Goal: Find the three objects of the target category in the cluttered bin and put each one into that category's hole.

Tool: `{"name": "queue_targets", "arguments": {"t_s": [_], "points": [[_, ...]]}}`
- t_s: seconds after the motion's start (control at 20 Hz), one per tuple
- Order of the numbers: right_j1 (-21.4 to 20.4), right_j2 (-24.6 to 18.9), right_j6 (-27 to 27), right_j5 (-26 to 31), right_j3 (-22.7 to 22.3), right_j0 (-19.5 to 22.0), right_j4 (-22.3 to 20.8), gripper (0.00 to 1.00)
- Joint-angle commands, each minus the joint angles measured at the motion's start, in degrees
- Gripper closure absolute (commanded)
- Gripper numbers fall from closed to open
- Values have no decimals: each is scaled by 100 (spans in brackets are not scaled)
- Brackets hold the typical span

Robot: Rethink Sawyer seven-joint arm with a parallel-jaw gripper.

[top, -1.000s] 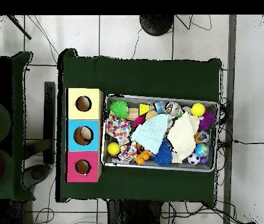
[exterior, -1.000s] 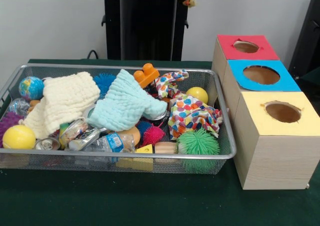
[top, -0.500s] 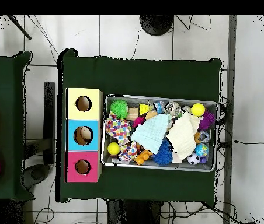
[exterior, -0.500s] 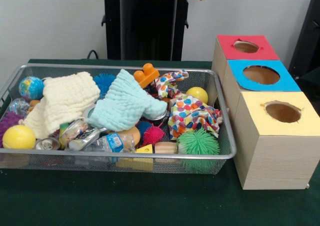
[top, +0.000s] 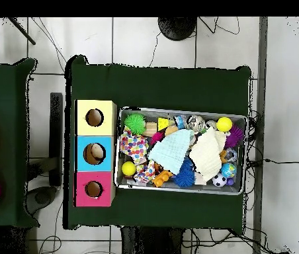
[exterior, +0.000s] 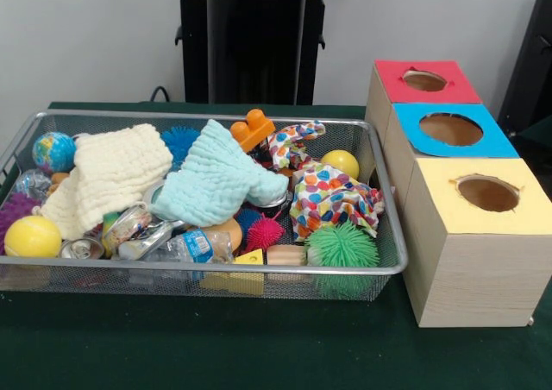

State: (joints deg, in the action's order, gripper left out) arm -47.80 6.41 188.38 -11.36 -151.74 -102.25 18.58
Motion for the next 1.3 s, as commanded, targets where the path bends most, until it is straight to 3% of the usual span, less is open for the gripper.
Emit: {"name": "queue_targets", "arguments": {"t_s": [0.05, 0.45, 0.75, 0.85, 0.95, 1.0, 1.1, 1.3], "points": [[-366, 189, -403, 544, 465, 564, -270, 100], [-997, 384, -1065, 1037, 377, 1841, -1522, 100], [-1908, 503, -1301, 2188, 616, 2417, -2287, 100], [-2220, 387, -1366, 2497, 655, 2691, -2507, 100], [-2599, 89, -1508, 2789, 605, 3188, -2705, 100], [-2948, -128, -1762, 3051, 552, 3624, -2736, 100], [-3254, -551, -1987, 3209, 395, 4172, -2740, 100], [-3875, -966, -2526, 3685, 275, 4962, -2614, 100]]}}
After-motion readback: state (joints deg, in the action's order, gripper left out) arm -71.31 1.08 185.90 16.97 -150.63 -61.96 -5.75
